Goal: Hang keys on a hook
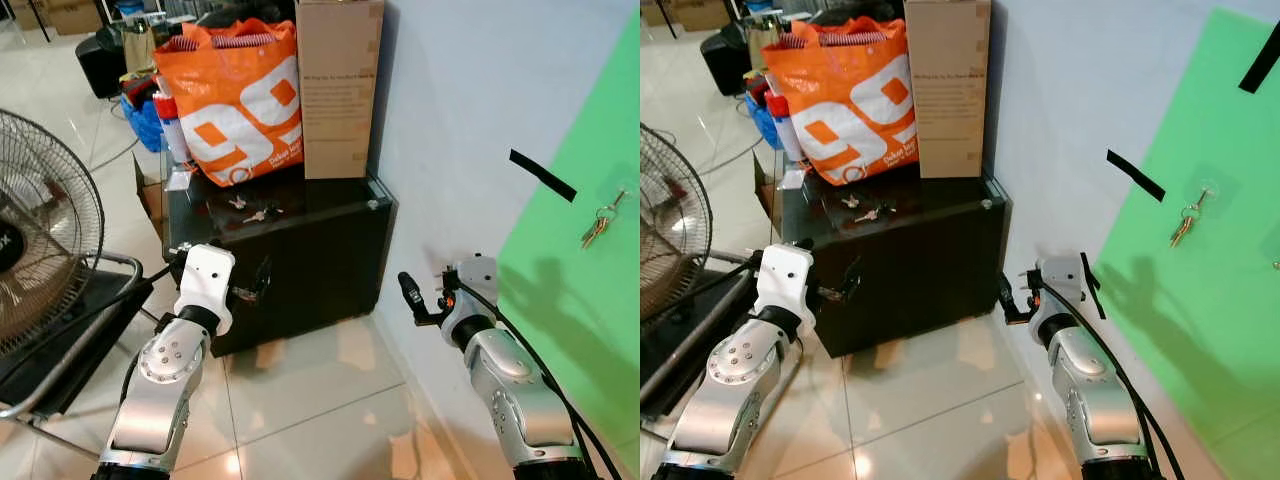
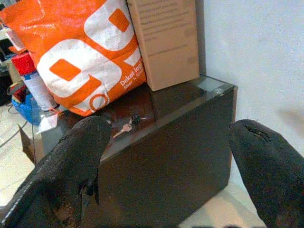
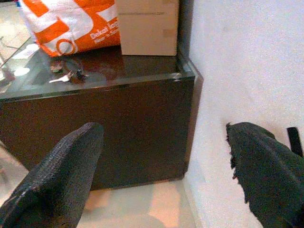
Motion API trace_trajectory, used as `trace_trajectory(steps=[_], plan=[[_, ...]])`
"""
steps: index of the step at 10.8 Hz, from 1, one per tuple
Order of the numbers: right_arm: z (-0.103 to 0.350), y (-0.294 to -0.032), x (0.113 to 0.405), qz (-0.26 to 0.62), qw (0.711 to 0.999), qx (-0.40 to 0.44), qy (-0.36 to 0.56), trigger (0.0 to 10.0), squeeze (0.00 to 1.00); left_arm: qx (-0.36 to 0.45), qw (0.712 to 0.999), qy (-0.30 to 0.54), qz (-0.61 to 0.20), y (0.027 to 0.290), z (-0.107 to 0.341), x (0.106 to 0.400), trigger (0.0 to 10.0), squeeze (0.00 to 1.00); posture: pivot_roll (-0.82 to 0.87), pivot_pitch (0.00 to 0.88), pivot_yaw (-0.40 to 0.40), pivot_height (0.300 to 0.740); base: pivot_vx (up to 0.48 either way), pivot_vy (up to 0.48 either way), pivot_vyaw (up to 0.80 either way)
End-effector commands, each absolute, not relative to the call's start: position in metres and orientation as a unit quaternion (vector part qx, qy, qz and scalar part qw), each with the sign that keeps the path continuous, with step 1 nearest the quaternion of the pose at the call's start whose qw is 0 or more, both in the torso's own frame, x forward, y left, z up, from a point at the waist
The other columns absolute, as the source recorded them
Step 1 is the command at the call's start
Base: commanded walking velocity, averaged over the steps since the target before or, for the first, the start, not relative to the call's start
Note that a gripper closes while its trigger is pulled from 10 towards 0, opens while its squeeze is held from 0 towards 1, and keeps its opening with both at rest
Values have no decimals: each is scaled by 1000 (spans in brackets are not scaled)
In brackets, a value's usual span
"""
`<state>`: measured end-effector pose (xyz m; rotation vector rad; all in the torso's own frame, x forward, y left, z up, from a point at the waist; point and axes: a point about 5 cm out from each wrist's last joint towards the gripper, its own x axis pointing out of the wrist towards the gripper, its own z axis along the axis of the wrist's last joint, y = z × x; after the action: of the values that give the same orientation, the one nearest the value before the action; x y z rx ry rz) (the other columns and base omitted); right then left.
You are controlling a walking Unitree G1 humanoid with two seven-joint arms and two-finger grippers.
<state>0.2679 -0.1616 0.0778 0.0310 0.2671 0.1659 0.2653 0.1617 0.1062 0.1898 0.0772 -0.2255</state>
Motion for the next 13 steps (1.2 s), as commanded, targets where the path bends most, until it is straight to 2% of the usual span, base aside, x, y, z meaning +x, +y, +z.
trace_trajectory(steps=[1,3,6,13], plan=[[83,-165,268,74,990,9,121,10000,1000,92,990,37,-104,166,108,268,10000,0,-96,0,41,740,356,0,0],[84,-164,268,77,990,6,117,10000,1000,89,990,37,-104,166,108,268,10000,0,-94,0,38,740,379,0,272],[85,-161,269,86,990,4,116,10000,1000,84,990,37,-105,164,108,268,10000,0,-89,0,26,740,390,0,800],[101,-169,275,88,991,-28,98,10000,1000,74,993,24,-87,164,114,266,10000,0,-83,0,5,740,393,0,0]])
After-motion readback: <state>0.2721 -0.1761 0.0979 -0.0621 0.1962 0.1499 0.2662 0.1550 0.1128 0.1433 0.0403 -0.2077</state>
